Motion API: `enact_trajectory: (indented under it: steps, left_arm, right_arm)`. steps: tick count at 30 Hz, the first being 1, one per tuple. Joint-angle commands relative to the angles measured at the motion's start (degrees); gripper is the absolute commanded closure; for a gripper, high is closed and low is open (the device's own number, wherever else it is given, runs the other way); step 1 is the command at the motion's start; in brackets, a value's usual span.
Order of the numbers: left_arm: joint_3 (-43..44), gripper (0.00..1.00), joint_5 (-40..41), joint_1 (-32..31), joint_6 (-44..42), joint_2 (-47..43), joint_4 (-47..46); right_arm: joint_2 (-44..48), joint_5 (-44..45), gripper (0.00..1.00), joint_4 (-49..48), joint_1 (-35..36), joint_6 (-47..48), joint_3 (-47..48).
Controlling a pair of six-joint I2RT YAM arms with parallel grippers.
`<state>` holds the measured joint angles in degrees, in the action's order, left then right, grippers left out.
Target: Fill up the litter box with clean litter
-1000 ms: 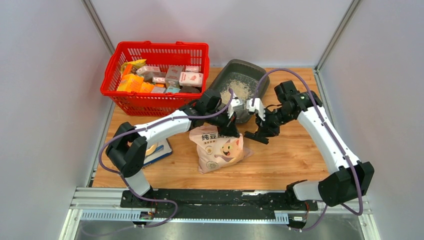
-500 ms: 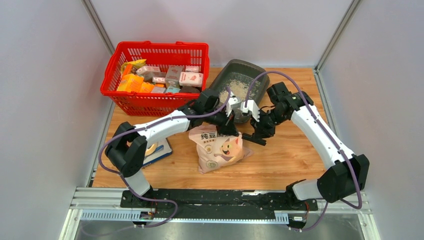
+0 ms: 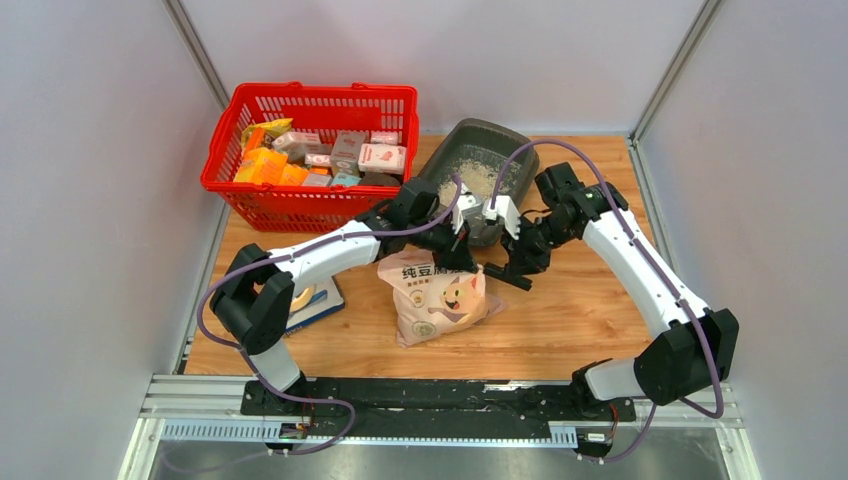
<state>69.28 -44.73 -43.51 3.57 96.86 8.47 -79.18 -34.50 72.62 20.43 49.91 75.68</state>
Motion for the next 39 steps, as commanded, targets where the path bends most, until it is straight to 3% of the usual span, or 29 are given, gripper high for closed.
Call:
enact_trajectory:
  steps: [1,11,14,17,20,21,25,29,39]
  left_arm:
    - [0.4,1.0,-1.1,-0.3,-0.5,-2.9,-3.0]
    - [0.5,1.0,-2.0,-0.3,-0.4,-3.1,-3.3]
    - [0.6,0.96,-3.2,-0.2,-0.1,-3.2,-3.5]
    - [0.4,0.89,-3.3,0.3,0.2,-3.3,-3.4]
    - [-0.3,0.77,-3.7,1.1,1.1,-4.0,-3.5]
    - [-0.5,0.68,-3.8,1.8,1.3,-4.6,-3.5]
    - [-1.9,0.59,-4.8,3.3,1.3,-6.2,-2.7]
    - [-3.0,0.57,-5.9,4.2,-0.7,-8.0,0.7]
    - [-5.0,0.59,-5.3,5.3,-16.5,-14.1,16.5]
  right_arm:
    - [0.3,0.0,1.0,-3.1,0.0,-2.4,2.1]
    - [-0.4,-2.8,1.0,-5.2,1.0,-2.2,0.3]
    - [-1.5,-3.2,1.0,-5.6,1.6,-2.2,0.4]
    - [-2.4,-3.0,1.0,-4.9,2.0,-1.3,0.9]
    - [-3.0,-3.9,1.0,-3.9,2.2,-0.3,1.0]
    - [-3.2,-4.1,1.0,-3.8,2.2,-0.2,1.0]
    - [-3.4,-4.3,1.0,-3.4,2.4,-0.3,1.2]
    - [-3.4,-4.8,1.0,-3.3,2.6,-0.3,1.9]
    - [-4.0,-2.4,1.0,-0.3,4.9,2.9,5.6]
